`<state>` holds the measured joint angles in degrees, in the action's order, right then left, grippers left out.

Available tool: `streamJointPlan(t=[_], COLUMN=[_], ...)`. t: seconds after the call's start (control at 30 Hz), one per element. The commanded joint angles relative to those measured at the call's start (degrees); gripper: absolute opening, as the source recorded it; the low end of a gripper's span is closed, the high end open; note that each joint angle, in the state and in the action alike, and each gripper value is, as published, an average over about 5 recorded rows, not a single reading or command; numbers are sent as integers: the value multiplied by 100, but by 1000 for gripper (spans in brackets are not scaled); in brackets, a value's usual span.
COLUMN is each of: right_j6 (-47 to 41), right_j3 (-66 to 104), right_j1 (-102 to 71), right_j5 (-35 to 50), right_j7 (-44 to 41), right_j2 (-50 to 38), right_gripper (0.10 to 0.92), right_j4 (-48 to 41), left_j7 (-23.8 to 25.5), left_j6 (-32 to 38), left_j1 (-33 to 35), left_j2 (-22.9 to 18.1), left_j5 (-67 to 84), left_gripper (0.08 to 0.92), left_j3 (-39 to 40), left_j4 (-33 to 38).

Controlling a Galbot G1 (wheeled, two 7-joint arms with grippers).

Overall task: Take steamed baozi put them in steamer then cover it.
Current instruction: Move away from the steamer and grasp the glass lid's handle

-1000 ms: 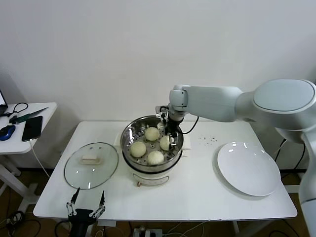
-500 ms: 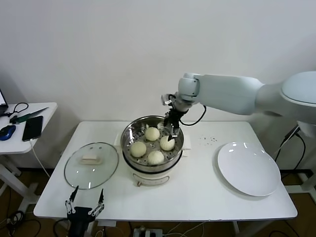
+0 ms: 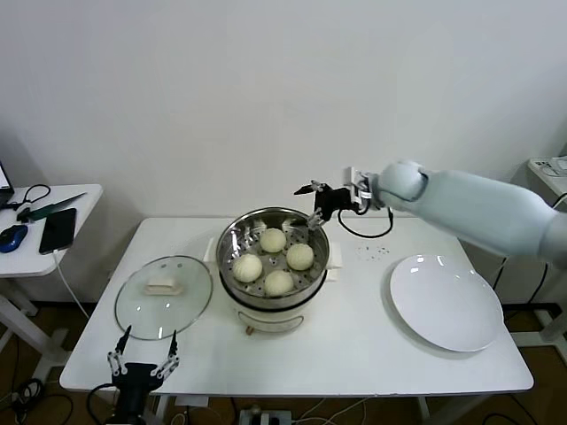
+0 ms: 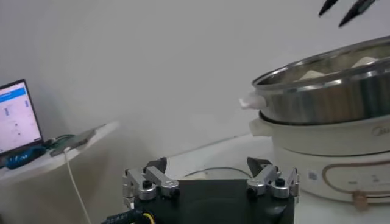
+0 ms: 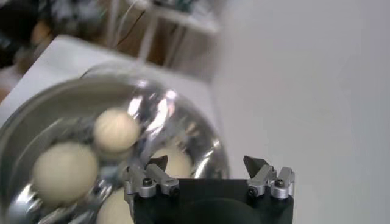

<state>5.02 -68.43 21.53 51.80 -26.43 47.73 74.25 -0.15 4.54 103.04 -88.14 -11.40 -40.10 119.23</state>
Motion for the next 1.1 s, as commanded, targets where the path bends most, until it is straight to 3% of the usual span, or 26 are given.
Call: streamJointPlan(t=[0.03, 0.37, 0.73, 0.93, 1.1], right_j6=[871, 527, -35, -42, -28], right_j3=[3384, 7209, 9666, 10254, 10374], right_j1=[-3140, -6900, -9385, -10053, -10320], right_j5=[-274, -820, -1454, -1602, -1754], right_j7=[1710, 1958, 1740, 1429, 1297], right_j2=[-1629, -1305, -29, 377, 576], right_gripper=[823, 823, 823, 823, 823], right_j4=[1198, 1921, 2555, 2580, 2559], left_j7=[-27, -72, 277, 467, 242], left_j6=[-150, -404, -455, -594, -638], left_j1=[-6, -253, -559, -871, -1477], left_j2=[-11, 24, 281, 468, 556], left_j5=[-330, -1594, -6323, -7821, -8061], left_gripper=[823, 823, 823, 823, 823], left_j3=[-32, -177, -553, -315, -142], left_j4=[79, 194, 267, -256, -1043])
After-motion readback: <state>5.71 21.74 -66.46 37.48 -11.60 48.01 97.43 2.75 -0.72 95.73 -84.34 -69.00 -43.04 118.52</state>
